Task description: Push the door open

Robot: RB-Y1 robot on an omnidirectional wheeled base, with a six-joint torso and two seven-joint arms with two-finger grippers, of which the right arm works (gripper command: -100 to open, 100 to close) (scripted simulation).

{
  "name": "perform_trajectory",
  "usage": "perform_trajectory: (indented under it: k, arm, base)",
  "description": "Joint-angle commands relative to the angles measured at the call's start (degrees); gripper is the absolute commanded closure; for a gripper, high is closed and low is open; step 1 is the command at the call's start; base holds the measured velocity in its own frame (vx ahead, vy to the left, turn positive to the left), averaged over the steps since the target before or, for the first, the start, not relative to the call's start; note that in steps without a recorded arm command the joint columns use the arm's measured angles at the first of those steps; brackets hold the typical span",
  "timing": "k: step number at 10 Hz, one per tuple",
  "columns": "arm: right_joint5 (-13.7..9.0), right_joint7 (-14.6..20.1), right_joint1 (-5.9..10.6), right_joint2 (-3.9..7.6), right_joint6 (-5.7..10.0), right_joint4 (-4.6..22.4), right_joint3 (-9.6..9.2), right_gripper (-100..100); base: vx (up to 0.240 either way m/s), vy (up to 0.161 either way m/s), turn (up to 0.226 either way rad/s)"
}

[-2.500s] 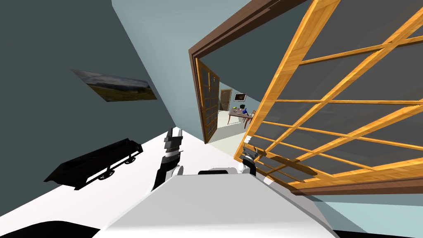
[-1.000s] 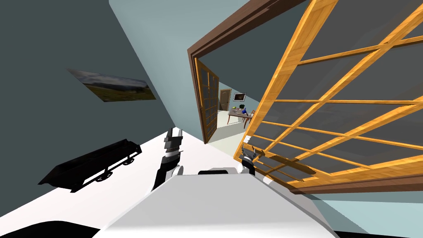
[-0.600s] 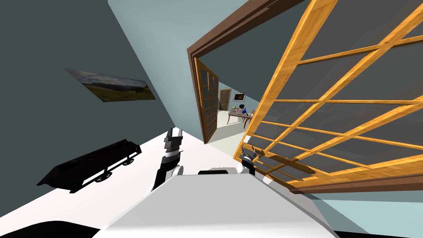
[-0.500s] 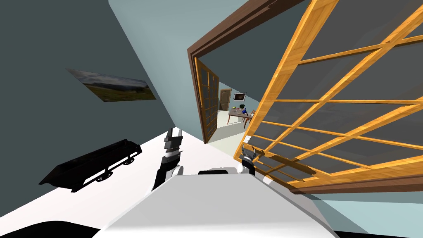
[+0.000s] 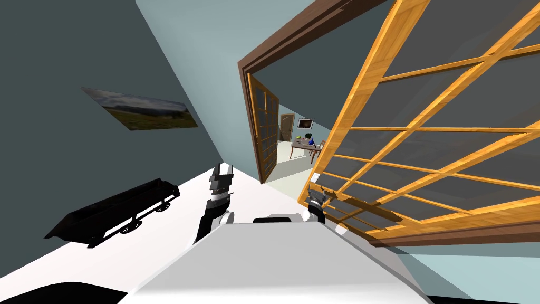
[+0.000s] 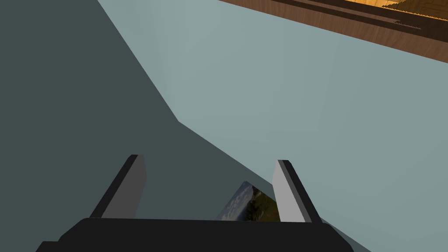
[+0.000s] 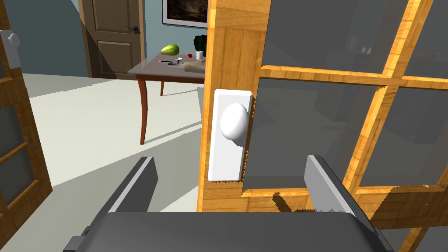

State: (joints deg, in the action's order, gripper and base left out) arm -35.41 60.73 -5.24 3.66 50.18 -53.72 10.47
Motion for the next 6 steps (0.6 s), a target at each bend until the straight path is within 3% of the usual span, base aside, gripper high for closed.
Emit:
perform_trajectory:
  k: [1, 6]
  arm:
    - [0.00, -0.03, 0.01, -0.01, 0.00, 0.01, -0.01, -100]
    - [0.00, -0.03, 0.01, -0.01, 0.00, 0.01, -0.01, -100]
  base:
    - [-0.006, 0.006, 0.019]
    - [0.000, 0.000, -0.001]
